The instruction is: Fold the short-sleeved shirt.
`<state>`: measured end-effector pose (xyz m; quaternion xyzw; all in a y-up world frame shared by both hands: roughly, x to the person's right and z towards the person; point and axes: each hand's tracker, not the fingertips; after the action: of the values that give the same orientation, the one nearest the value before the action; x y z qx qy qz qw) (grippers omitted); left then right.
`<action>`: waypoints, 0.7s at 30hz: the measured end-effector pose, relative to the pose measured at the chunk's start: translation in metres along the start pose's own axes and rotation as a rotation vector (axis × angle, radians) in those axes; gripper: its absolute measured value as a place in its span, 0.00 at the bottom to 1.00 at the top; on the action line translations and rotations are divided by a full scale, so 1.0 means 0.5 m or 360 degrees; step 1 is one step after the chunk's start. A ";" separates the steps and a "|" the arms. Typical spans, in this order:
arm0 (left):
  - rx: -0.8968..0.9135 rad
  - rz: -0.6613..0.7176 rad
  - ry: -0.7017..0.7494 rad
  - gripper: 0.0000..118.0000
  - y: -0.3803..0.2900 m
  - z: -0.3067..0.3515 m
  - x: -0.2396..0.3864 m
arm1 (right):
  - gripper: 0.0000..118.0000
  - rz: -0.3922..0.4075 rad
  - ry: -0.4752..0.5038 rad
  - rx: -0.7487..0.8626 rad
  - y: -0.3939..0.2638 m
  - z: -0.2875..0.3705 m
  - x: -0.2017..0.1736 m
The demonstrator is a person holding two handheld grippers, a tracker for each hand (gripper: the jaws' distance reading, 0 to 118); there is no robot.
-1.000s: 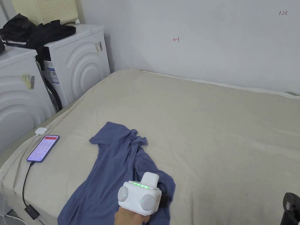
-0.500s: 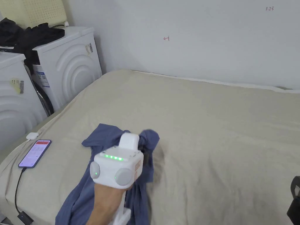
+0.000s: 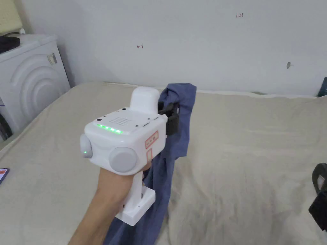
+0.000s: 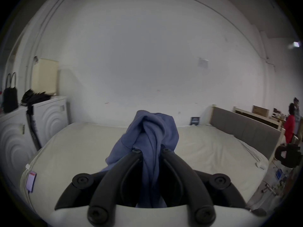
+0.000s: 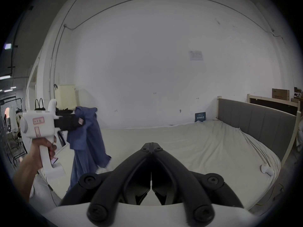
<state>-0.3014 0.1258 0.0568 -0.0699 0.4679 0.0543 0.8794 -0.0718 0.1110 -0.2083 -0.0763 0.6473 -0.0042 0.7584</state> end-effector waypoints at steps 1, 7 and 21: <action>-0.0016 -0.0030 -0.0060 0.11 -0.004 -0.013 0.032 | 0.01 -0.0009 -0.0002 0.0027 0.005 0.007 0.010; -0.0395 -0.0084 -0.0441 0.11 -0.135 -0.139 0.289 | 0.01 -0.0017 -0.0065 0.0112 0.020 0.050 0.071; -0.1084 -0.0215 -0.0542 0.33 -0.539 -0.230 0.525 | 0.01 -0.0079 -0.0129 -0.0086 -0.057 0.039 0.144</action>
<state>-0.2056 -0.1517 -0.2053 -0.3786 0.2647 0.1594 0.8724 -0.0386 0.0773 -0.2724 -0.1130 0.6138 -0.0024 0.7813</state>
